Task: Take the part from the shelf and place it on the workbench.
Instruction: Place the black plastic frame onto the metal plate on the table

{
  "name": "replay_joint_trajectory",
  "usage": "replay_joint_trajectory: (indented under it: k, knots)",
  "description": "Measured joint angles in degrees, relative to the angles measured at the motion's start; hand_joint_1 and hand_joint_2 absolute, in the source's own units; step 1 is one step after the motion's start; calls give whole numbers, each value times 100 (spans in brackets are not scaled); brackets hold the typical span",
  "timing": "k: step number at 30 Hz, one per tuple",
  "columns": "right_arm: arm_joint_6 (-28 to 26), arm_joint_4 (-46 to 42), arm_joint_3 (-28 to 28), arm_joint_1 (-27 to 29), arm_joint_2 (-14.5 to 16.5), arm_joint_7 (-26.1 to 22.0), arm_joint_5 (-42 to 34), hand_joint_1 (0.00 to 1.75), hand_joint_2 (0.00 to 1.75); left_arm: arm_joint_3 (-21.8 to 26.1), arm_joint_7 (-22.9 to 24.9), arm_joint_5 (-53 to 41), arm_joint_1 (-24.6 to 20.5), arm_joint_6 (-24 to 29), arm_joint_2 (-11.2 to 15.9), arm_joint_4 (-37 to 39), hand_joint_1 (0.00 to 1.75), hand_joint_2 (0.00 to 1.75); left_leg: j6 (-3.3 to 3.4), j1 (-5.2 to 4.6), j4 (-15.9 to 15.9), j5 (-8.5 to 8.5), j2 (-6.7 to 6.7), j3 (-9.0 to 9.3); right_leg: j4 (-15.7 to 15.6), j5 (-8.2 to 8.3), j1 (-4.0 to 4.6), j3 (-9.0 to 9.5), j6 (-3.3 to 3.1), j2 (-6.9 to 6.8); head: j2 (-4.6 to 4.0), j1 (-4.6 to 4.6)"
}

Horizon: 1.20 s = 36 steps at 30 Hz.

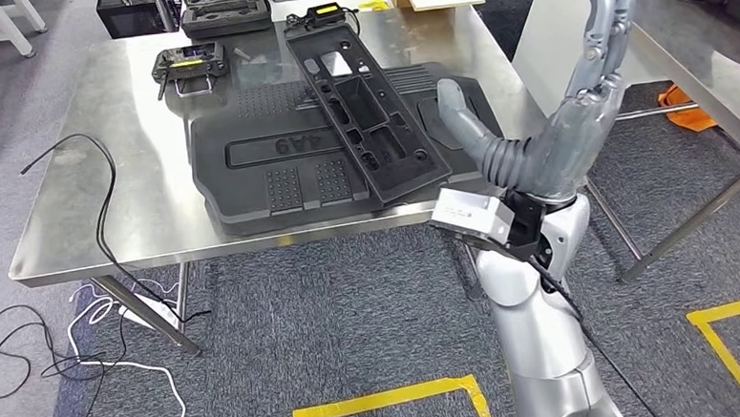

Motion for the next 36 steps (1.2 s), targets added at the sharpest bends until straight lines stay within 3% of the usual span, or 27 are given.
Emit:
replay_joint_trajectory:
  k: [2, 4, 8, 10, 12, 14, 15, 16, 18, 20, 23, 24, 26, 28, 29, 30, 31, 34, 36]
  knots:
    - [0, 0, 0, 2, 0, 21, 0, 0, 175, 0, 0, 0, 2, -1, 0, 0, 0, 0, -15, 3, 19, 2, -3, -3, -737, 366, -5, 403, -24, 0, 0, 11]
    - [0, 0, 0, 0, 0, 16, -2, 0, 175, 0, -1, 0, 0, -1, 0, 0, 0, 0, -62, -11, 44, 13, -9, -31, -1400, 570, 18, 714, -62, 5, 0, 18]
    - [0, 0, 0, 2, 2, -56, -12, 0, 175, 2, -15, 0, 7, 6, 1, 0, 0, 0, -192, -23, 75, 33, -17, -86, -1560, 624, 27, 720, -170, 12, 0, -2]
    - [0, 0, 0, -6, 7, -80, -18, 0, 175, 2, -25, 0, 7, 13, 3, 1, 0, 0, -243, -16, 380, -208, -29, -195, -1593, 672, 0, 705, -240, -11, 0, -39]
    - [0, 0, 0, -10, 11, -88, -29, 0, 175, 2, -29, 0, 14, 16, 4, 1, 0, 0, -281, 0, 1100, -634, -33, -475, -1595, 698, 0, 671, -281, -34, 0, -82]
    - [0, 3, 0, -6, 11, -95, -58, 0, 175, 2, -32, 0, 32, 16, 4, 0, 0, 0, -301, 5, 1679, -855, -32, -684, -1587, 716, 6, 636, -290, -47, 0, -98]
    - [0, 5, 0, -5, 11, -102, -80, 0, 175, 2, -32, 0, 42, 16, 4, 0, 0, 0, -300, 6, 1672, -802, -32, -644, -1581, 723, 6, 626, -287, -49, 0, -102]
    - [0, 9, 0, -4, 11, -113, -101, 0, 175, 3, -33, 0, 49, 17, 5, 0, 0, 0, -293, 8, 1442, -655, -32, -499, -1573, 727, 6, 621, -282, -49, 0, -106]
    - [0, 14, 0, -9, 11, -142, -128, 0, 175, 4, -36, 0, 55, 19, 13, 0, 0, 0, -259, 6, 637, -302, -35, -68, -1542, 727, 15, 610, -261, -48, 0, -119]
    - [0, 21, 0, -20, 15, -166, -136, 0, 175, 9, -46, 0, 55, 25, 20, 0, 0, 0, -218, -7, 121, -164, -40, 141, -1500, 735, 33, 562, -214, -47, 0, -128]
    - [0, 32, 0, -34, 28, -180, -136, 0, 175, 28, -59, 1, 71, 40, 21, 0, 0, 0, -134, -10, 38, -137, -38, 107, -1476, 753, 34, 510, -123, -46, 0, -131]
    - [0, 36, 0, -41, 30, -181, -134, 0, 175, 35, -62, 2, 73, 43, 22, 0, 0, 0, -92, 0, 20, -110, -33, 99, -1410, 686, 29, 483, -96, -42, 0, -122]
    - [0, 45, 0, -57, 31, -181, -128, 0, 175, 43, -68, 1, 68, 46, 22, 0, 0, 0, -19, 17, -13, -58, -18, 72, -971, 362, 14, 310, -46, -26, 0, -81]
    - [0, 57, 0, -65, 31, -176, -121, 0, 175, 45, -73, 0, 69, 46, 22, 0, 0, 0, 8, 8, -8, -30, -11, 23, -221, -25, 8, 15, -6, -16, 0, -43]
    - [0, 64, 0, -63, 31, -171, -120, 0, 175, 45, -74, 1, 71, 46, 23, 0, 0, 0, 12, 3, -2, -17, -8, 2, 38, -110, 4, -73, 4, -15, 0, -36]
    - [0, 70, 0, -63, 31, -164, -120, 0, 175, 46, -74, 1, 73, 46, 23, 0, 0, 0, 10, 0, 6, -8, -6, -16, 107, -92, 1, -70, 7, -15, 0, -31]
    - [0, 74, 0, -65, 31, -158, -121, 0, 175, 46, -74, 2, 73, 46, 23, 0, 0, 0, 6, 0, 15, -1, -6, -27, -82, 41, 0, 59, -1, -15, 0, -24]
    - [0, 77, 1, -96, 31, -142, -126, 0, 175, 46, -74, 1, 65, 46, 22, 0, 0, 0, -36, -13, 51, 15, -10, -55, -1239, 497, 15, 680, -61, -11, 0, -1]
    - [1, 78, 1, -111, 31, -135, -127, 0, 175, 46, -73, 0, 61, 46, 22, 0, 0, 0, -101, -25, 64, 46, -8, -94, -1527, 540, 44, 780, -107, 0, 0, -2]
